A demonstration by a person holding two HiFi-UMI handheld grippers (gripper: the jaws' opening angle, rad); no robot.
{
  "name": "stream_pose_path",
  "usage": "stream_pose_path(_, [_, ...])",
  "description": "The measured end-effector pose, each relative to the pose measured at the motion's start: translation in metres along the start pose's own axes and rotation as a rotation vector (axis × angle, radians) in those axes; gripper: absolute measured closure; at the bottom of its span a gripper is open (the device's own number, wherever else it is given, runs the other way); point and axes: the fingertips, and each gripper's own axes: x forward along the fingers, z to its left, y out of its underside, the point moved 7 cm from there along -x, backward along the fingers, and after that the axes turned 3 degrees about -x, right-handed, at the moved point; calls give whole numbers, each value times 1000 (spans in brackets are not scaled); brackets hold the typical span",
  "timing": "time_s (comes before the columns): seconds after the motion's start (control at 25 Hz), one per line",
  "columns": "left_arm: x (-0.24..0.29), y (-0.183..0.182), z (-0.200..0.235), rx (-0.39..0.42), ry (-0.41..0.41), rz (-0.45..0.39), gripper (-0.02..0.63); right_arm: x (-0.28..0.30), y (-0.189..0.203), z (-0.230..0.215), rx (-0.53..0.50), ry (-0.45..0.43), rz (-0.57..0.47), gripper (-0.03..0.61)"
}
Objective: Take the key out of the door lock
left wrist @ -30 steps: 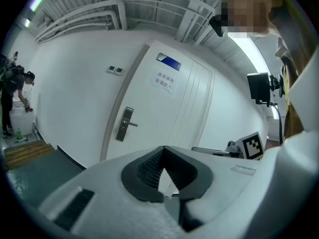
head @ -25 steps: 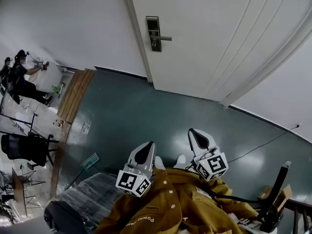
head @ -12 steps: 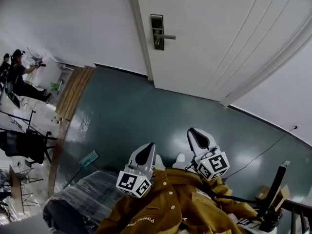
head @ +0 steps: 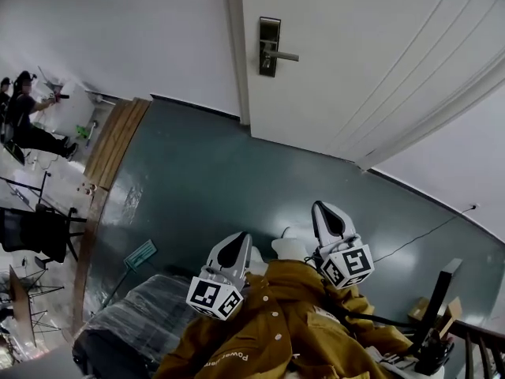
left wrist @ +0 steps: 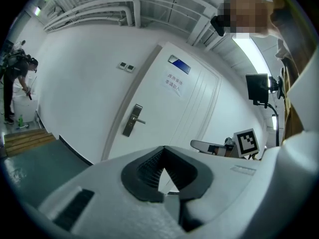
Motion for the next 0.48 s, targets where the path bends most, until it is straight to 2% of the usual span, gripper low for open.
stream_pose_path(0.16, [36, -14, 7, 2, 23, 0, 612, 18, -6, -25, 0, 21, -2, 572])
stream_pose_path(0.32, [101, -28, 19, -8, 22, 4, 612, 54, -14, -78, 0, 49, -14, 572])
stream_pose_path(0.48, [175, -47, 16, 5, 36, 12, 612, 87, -28, -138, 7, 33, -29, 572])
